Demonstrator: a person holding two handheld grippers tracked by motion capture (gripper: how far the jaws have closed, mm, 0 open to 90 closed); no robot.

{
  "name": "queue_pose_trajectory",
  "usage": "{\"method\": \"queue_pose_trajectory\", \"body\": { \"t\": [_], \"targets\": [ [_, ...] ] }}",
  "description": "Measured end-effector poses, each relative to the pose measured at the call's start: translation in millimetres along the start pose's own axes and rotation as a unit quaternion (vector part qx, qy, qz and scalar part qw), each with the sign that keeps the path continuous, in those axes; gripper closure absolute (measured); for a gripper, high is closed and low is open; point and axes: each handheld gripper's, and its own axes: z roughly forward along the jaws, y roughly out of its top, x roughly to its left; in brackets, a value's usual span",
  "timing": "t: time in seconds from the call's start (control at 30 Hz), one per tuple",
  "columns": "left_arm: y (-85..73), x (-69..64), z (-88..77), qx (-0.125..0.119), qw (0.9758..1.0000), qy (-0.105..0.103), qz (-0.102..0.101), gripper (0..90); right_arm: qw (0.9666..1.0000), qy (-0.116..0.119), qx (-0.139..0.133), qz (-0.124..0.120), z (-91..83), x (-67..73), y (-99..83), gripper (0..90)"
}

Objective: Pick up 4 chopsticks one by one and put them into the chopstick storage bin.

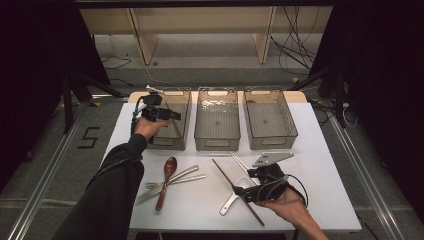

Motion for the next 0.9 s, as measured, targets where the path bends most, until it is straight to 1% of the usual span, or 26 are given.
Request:
{"method": "queue_pose_trajectory", "body": {
  "t": [0.17,0.27,0.33,0.37,0.43,0.57,0.63,0.77,0.8,0.9],
  "targets": [
    [-0.6,-0.5,-8.8,-0.015,0.9998,-0.011,-0.005,28.2,1.0000,-0.002,-0.001,0.000,-0.1,-0.7,-0.1,23.3],
    [-1.7,-2.6,-16.8,-0.026,0.9994,-0.021,0.000,25.7,1.0000,-0.001,0.001,0.001,0.2,-0.1,0.2,23.3],
    [-2.3,-5.4,-22.3,-0.038,0.9988,-0.032,-0.001,24.5,1.0000,-0.002,0.002,0.000,0.9,0.1,0.3,23.3],
    [-3.0,-7.4,-26.9,-0.047,0.9981,-0.039,0.002,23.8,1.0000,-0.003,0.003,0.000,1.1,0.1,0.3,23.3],
    [-4.3,-11.2,-33.7,-0.051,0.9975,-0.047,0.009,22.9,1.0000,-0.005,0.005,0.001,1.9,-0.1,0.0,23.4],
    [-8.1,-17.8,-44.7,-0.063,0.9959,-0.063,0.015,20.5,0.9999,-0.008,0.010,0.002,2.5,-0.5,-0.3,23.8],
    [-11.5,-21.0,-52.1,-0.071,0.9945,-0.075,0.020,19.7,0.9998,-0.010,0.014,0.003,2.7,-0.5,-0.5,24.1],
    [-19.8,-28.1,-62.1,-0.081,0.9923,-0.090,0.025,17.6,0.9997,-0.015,0.020,0.005,4.3,-1.1,-1.3,25.0],
    [-23.1,-30.3,-65.5,-0.088,0.9914,-0.094,0.027,17.1,0.9996,-0.016,0.023,0.007,4.6,-1.1,-1.4,25.3],
    [-30.2,-35.3,-71.9,-0.092,0.9910,-0.089,0.040,16.2,0.9994,-0.018,0.029,0.006,5.7,-1.4,-2.3,25.8]
  ]
}}
